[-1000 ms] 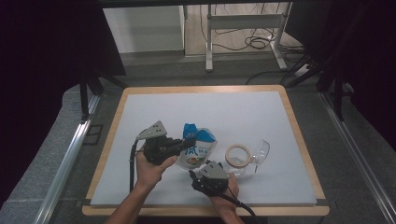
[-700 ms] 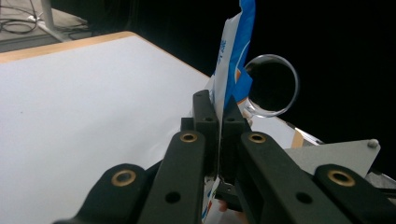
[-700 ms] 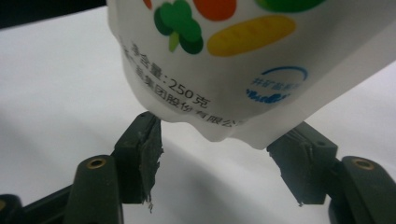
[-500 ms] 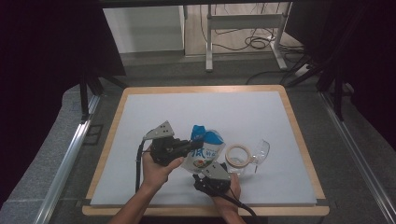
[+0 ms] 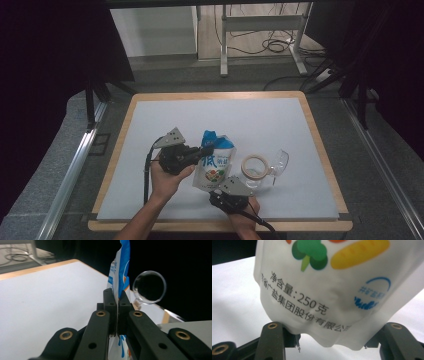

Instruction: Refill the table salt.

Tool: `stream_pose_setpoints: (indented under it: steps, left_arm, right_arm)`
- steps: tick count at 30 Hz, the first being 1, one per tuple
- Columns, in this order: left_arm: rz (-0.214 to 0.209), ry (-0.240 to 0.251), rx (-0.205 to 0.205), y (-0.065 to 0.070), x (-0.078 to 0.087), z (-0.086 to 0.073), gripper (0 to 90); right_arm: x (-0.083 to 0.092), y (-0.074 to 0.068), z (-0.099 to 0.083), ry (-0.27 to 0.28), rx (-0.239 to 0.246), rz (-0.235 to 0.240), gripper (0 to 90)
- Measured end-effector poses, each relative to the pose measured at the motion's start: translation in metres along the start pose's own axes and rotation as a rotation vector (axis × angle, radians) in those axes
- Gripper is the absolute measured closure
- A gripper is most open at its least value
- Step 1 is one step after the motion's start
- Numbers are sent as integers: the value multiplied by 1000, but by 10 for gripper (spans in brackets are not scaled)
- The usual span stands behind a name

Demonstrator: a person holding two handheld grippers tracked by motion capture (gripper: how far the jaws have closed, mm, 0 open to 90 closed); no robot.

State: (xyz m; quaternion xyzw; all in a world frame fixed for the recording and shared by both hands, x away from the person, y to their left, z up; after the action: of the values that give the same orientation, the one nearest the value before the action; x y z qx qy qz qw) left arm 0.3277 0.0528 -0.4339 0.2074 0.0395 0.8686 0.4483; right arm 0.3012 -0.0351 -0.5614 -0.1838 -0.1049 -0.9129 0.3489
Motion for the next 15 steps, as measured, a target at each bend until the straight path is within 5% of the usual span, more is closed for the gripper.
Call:
stream_pose_setpoints:
  steps: [6, 15]
  left_arm:
    - [8, -4, 6, -3, -4, -2, 900]
    - [-22, 5, -14, 11, -4, -3, 900]
  right_arm:
    - [5, 3, -4, -8, -23, -1, 458]
    - [7, 8, -10, -28, -65, -32, 430]
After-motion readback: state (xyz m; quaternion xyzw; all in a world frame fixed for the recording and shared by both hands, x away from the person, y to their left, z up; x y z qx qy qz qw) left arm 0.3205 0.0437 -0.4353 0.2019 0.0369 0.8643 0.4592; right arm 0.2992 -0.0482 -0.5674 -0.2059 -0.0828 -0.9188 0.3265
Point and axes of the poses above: each handheld gripper's, and its own axes: x roughly backward along the jaws, z roughly out of its top, y roughly to its right, the point moved 8 cm from there along -x, roughly forward along the jaws, and after that the axes turned 1 degree about z, right-handed, at the moved point
